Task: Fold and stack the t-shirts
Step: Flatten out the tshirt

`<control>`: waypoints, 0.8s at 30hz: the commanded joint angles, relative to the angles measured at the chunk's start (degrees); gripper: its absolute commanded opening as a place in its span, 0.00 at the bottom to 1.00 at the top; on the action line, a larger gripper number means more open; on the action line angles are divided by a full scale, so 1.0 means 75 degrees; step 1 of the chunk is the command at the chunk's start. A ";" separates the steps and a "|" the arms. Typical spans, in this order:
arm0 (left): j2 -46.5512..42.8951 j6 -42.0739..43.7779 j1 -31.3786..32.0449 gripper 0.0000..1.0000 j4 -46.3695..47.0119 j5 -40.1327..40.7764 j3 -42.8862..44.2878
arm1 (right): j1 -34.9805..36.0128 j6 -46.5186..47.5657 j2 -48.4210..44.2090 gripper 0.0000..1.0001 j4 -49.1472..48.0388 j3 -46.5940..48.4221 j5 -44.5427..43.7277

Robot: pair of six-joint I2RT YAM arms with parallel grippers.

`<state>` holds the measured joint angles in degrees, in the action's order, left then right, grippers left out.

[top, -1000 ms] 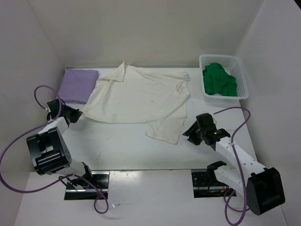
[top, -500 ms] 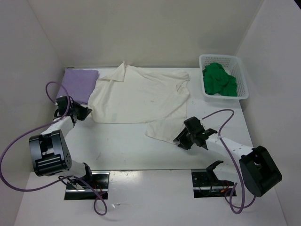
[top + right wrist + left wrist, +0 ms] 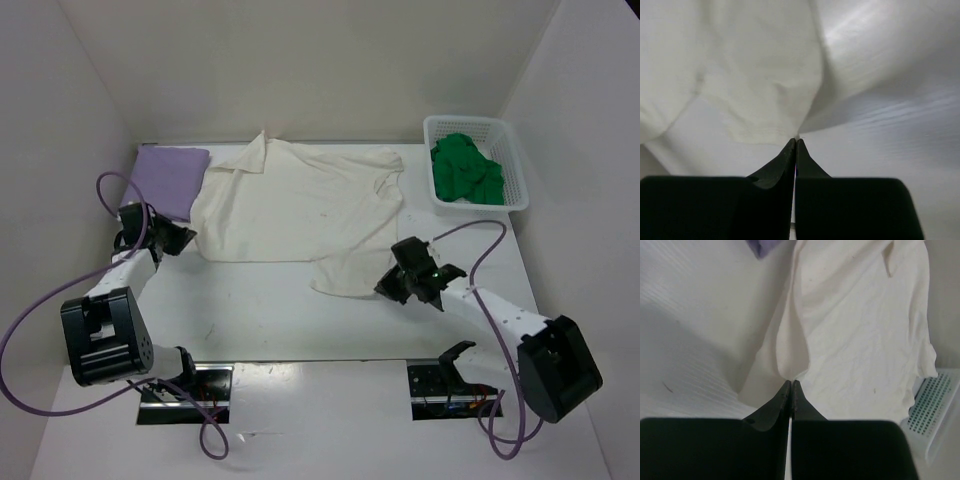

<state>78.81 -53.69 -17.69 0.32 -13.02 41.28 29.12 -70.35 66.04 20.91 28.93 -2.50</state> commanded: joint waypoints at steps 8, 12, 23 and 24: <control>-0.0992 0.0422 0.1070 0.00 -0.1484 -0.0736 0.3773 | -0.0016 0.3342 -0.0428 0.00 0.2825 0.8165 -0.2068; -0.0992 0.0081 0.0463 0.00 -0.1950 -0.1287 0.6304 | -0.0016 0.4643 0.0951 0.00 0.3539 1.1757 -0.2512; -0.0184 -0.1067 -0.0840 0.00 -0.1929 -0.1970 0.9975 | -0.0086 0.6812 0.2467 0.00 0.2862 1.7318 -0.3088; -0.0090 -0.1068 -0.0840 0.00 -0.1929 -0.1968 1.0128 | -0.0086 0.6952 0.2572 0.00 0.2559 1.7180 -0.3251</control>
<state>74.83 -59.00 -23.42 -13.91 -27.38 114.56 28.84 -24.51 82.81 44.88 156.57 -23.68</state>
